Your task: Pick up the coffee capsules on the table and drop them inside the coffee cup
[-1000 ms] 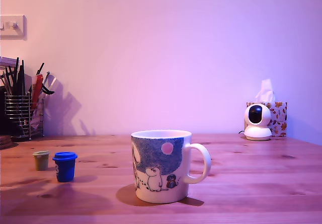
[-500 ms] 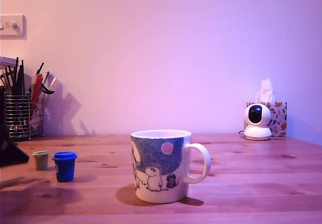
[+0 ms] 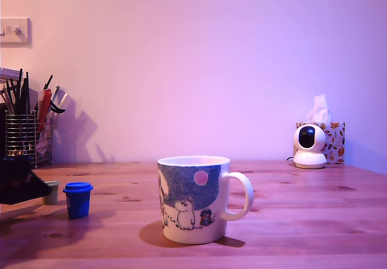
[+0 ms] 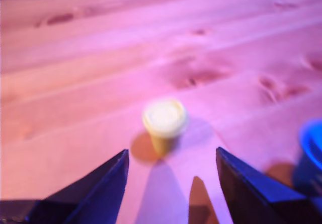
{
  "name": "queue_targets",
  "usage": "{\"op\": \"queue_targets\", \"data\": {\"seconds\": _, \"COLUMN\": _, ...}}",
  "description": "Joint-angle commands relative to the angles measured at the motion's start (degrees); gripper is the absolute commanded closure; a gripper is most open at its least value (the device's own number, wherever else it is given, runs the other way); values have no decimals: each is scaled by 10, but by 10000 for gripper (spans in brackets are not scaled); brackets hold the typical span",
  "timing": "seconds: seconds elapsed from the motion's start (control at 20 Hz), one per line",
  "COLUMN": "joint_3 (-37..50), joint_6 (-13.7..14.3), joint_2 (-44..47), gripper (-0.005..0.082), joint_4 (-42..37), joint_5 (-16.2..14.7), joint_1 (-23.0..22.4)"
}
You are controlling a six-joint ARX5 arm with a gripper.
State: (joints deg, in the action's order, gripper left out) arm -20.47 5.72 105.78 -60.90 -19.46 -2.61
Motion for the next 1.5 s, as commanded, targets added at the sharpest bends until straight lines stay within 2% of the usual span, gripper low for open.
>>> {"op": "queue_targets", "data": {"seconds": 0.0, "joint_3": -12, "joint_6": -4, "joint_2": 23, "gripper": 266, "joint_4": -5, "joint_5": -7, "joint_1": -2}}
{"op": "queue_targets", "data": {"seconds": 0.25, "joint_3": -56, "joint_6": -12, "joint_2": 64, "gripper": 266, "joint_4": -2, "joint_5": -28, "joint_1": -4}}
{"op": "queue_targets", "data": {"seconds": 0.6, "joint_3": -82, "joint_6": -12, "joint_2": 83, "gripper": 280, "joint_4": 9, "joint_5": -28, "joint_1": -9}}
{"op": "queue_targets", "data": {"seconds": 0.75, "joint_3": -82, "joint_6": -12, "joint_2": 83, "gripper": 359, "joint_4": 14, "joint_5": -28, "joint_1": -9}}
{"op": "queue_targets", "data": {"seconds": 0.9, "joint_3": -82, "joint_6": -12, "joint_2": 83, "gripper": 366, "joint_4": 14, "joint_5": -28, "joint_1": -9}}
{"op": "queue_targets", "data": {"seconds": 1.1, "joint_3": -82, "joint_6": -12, "joint_2": 83, "gripper": 525, "joint_4": 14, "joint_5": -28, "joint_1": -9}}
{"op": "queue_targets", "data": {"seconds": 1.3, "joint_3": -82, "joint_6": -13, "joint_2": 83, "gripper": 592, "joint_4": 13, "joint_5": -28, "joint_1": -9}}
{"op": "queue_targets", "data": {"seconds": 1.45, "joint_3": -82, "joint_6": -38, "joint_2": 78, "gripper": 610, "joint_4": 4, "joint_5": -31, "joint_1": -9}}
